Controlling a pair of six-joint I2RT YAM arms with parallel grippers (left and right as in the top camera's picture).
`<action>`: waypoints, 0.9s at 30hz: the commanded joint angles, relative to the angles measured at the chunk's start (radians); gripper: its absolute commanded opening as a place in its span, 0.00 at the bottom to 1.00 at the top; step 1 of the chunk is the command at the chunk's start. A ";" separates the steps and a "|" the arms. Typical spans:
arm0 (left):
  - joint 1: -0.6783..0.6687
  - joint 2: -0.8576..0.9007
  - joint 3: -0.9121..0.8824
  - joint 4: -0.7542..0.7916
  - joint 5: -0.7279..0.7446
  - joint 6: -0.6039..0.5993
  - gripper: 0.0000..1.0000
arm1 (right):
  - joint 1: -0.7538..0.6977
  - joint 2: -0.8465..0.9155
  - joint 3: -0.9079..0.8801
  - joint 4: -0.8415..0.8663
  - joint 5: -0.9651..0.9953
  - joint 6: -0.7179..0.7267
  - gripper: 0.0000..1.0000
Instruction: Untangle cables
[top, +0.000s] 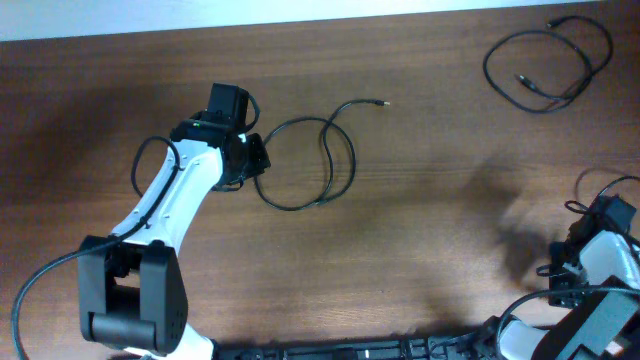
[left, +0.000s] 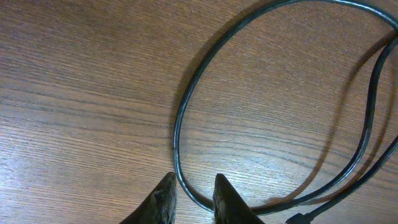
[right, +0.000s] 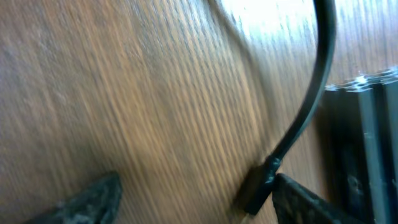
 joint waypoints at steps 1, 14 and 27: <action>-0.002 -0.009 0.005 0.002 -0.015 0.013 0.21 | 0.005 0.037 -0.093 0.046 0.008 0.027 0.61; -0.003 -0.009 0.005 0.001 -0.014 0.013 0.19 | 0.005 0.037 -0.129 0.444 -0.345 -0.216 0.04; -0.003 -0.009 0.005 0.002 -0.015 0.013 0.15 | 0.005 -0.213 0.083 0.282 -0.383 -0.383 0.04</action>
